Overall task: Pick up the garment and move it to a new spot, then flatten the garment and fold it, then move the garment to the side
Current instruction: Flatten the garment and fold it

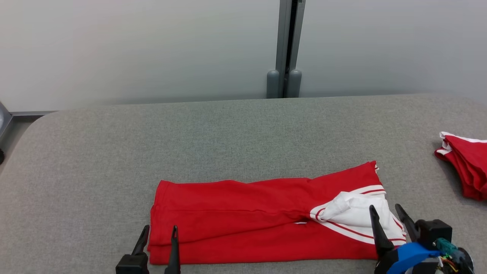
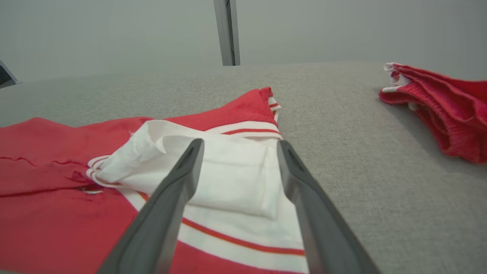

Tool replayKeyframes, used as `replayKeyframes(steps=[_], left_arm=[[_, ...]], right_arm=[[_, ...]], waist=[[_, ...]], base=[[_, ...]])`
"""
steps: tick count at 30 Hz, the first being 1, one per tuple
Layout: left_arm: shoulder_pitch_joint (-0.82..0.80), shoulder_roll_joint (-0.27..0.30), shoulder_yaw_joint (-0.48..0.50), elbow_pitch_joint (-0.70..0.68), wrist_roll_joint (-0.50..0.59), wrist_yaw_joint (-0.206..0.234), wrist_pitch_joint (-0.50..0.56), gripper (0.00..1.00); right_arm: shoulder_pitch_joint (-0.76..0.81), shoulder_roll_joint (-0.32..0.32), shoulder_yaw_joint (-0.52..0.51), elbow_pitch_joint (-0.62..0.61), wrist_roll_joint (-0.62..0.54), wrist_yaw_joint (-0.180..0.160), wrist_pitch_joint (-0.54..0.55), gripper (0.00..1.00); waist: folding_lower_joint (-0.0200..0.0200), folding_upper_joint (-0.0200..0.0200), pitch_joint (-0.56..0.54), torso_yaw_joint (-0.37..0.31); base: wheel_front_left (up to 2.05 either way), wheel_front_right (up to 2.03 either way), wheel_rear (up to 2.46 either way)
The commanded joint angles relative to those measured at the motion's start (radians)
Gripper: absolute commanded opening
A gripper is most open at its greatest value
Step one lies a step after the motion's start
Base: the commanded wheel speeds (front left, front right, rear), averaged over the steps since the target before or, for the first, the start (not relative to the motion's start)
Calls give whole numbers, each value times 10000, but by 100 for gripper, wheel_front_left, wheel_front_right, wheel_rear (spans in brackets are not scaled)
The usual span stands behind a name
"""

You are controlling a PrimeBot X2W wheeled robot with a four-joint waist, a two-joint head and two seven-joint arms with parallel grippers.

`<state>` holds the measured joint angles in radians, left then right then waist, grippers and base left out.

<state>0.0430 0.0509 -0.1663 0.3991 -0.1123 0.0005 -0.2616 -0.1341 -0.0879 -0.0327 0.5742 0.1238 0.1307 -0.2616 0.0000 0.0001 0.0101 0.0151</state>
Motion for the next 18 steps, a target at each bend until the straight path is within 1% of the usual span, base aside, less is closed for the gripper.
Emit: replayKeyframes(steps=[1,4,8,11,15,18], left_arm=[[-186,-2,-20,30,-109,-8,-46,100],[-412,-3,-158,77,-302,-24,-46,100],[-615,-2,-328,195,-509,87,-46,100],[-802,-4,-511,324,-619,109,-46,100],[-1017,-6,-643,464,-729,116,-46,100],[-1126,-5,-700,492,-765,109,-46,100]], right_arm=[[-280,-123,22,146,-63,1,-44,100],[-856,-275,30,641,-114,1,-45,100],[-1515,-437,68,1541,-134,1,-8,100],[-1939,-584,-94,2290,-242,-1,126,100],[-2349,-614,-382,3229,-426,-1,230,100],[-2391,-442,-333,3926,-302,-1,369,100]], waist=[[0,-1,132,39],[0,-1,496,101],[0,-1,903,236],[0,-1,1156,334],[0,-1,1427,444],[0,-1,1548,474]], base=[[0,0,0],[0,0,0],[0,0,0],[0,0,0],[0,0,0],[0,0,0]])
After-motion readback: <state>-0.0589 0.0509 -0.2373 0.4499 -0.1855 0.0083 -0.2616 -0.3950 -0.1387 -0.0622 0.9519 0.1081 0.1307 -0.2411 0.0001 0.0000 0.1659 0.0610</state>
